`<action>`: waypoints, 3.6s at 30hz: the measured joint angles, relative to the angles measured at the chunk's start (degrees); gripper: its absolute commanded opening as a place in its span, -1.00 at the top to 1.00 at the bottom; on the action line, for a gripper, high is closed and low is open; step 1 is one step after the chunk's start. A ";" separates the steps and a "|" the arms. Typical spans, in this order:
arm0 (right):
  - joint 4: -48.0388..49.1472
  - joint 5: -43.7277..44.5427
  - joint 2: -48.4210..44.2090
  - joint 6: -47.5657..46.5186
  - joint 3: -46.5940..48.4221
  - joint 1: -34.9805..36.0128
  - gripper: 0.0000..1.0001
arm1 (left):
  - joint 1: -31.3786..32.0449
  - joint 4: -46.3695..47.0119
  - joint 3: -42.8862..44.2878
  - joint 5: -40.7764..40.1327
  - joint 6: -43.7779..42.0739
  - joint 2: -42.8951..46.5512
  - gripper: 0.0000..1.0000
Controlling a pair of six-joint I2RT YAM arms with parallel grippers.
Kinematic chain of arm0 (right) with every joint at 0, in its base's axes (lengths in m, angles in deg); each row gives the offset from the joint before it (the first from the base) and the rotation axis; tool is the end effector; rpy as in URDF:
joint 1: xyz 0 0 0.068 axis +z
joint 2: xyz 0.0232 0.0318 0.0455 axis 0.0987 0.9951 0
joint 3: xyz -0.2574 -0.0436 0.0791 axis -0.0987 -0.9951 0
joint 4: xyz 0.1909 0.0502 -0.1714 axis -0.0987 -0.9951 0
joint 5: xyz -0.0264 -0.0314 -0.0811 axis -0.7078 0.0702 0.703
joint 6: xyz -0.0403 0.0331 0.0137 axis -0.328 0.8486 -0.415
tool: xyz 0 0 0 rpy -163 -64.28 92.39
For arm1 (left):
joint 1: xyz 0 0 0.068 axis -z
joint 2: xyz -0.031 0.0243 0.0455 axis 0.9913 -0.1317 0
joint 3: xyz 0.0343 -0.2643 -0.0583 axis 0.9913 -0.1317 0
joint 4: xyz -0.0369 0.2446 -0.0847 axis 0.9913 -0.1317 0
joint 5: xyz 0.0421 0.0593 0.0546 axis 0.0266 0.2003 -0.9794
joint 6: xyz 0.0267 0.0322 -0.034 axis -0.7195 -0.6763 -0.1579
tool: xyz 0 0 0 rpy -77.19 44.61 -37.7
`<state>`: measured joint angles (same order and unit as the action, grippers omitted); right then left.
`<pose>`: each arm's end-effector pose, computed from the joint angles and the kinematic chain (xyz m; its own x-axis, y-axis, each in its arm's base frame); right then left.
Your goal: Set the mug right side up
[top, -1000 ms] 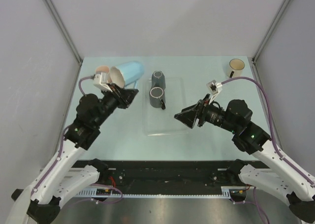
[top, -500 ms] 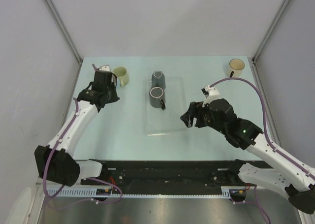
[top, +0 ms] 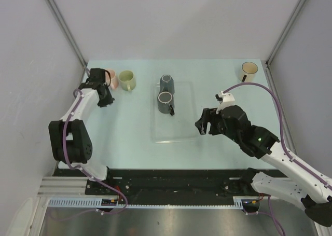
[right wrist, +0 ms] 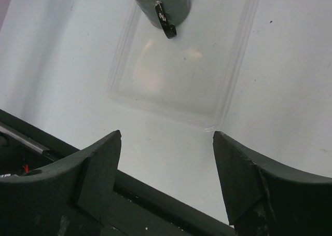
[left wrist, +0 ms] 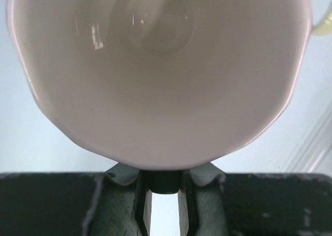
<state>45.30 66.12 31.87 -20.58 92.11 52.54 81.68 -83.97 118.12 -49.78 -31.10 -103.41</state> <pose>0.1307 0.1291 0.3362 -0.5642 0.0442 -0.8244 -0.3780 0.8739 0.3055 0.3326 0.0113 0.2639 -0.7471 -0.3599 -0.5588 -0.4102 0.9112 -0.0385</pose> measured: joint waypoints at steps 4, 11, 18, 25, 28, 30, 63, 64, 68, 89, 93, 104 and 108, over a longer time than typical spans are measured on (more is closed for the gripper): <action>-0.15 0.66 0.00 -0.39 -0.02 -0.50 -0.53 | -3.13 0.55 2.25 0.48 -0.22 -5.22 1.00; 0.00 1.88 -0.02 -1.29 -0.28 -2.67 -0.52 | -6.71 0.76 7.19 0.33 -1.51 -11.56 1.00; 0.11 1.90 1.05 -1.49 -0.96 -4.37 -0.52 | -7.56 2.01 10.82 0.39 -2.01 -16.24 1.00; 0.07 1.88 1.44 -1.49 -1.60 -6.23 -0.52 | -8.33 3.30 11.85 0.90 -1.97 -20.79 1.00; 0.09 1.70 1.84 -1.46 -1.60 -6.80 -0.52 | -8.76 4.02 12.41 0.98 -1.95 -21.16 1.00; 0.13 1.46 2.27 -1.46 -1.60 -7.04 -0.52 | -8.98 4.07 12.66 1.03 -1.95 -21.51 0.93; 0.96 -0.81 2.86 -1.44 -1.64 -7.78 -0.53 | -10.23 3.43 9.44 1.62 -0.26 -5.05 -0.20; 1.07 -0.96 2.78 -1.44 -1.64 -7.78 -0.53 | -9.94 3.54 8.20 1.49 0.09 -2.29 -0.21; 1.46 -1.16 2.34 -1.44 -1.64 -7.63 -0.53 | -4.31 3.58 2.89 -0.63 0.46 10.38 -0.27; 7.85 4.76 13.27 -4.70 -1.11 0.33 -0.45 | 50.01 5.31 -22.60 -20.28 33.35 36.87 -0.99; 11.43 3.65 24.04 -6.71 1.09 0.57 -0.43 | 55.76 3.34 -25.77 -20.98 36.26 38.71 -0.99; 19.15 0.09 44.94 -14.03 15.85 0.57 -0.47 | 58.29 -3.69 -33.90 -23.21 38.21 58.53 -0.88; 18.60 -0.98 51.45 -16.70 22.77 0.11 -0.49 | 58.29 -4.22 -35.63 -24.11 38.18 64.78 -0.87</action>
<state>63.90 65.13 83.32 -37.27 114.89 52.64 139.97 -88.19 82.49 -73.88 7.08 -38.62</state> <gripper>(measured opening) 0.735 0.939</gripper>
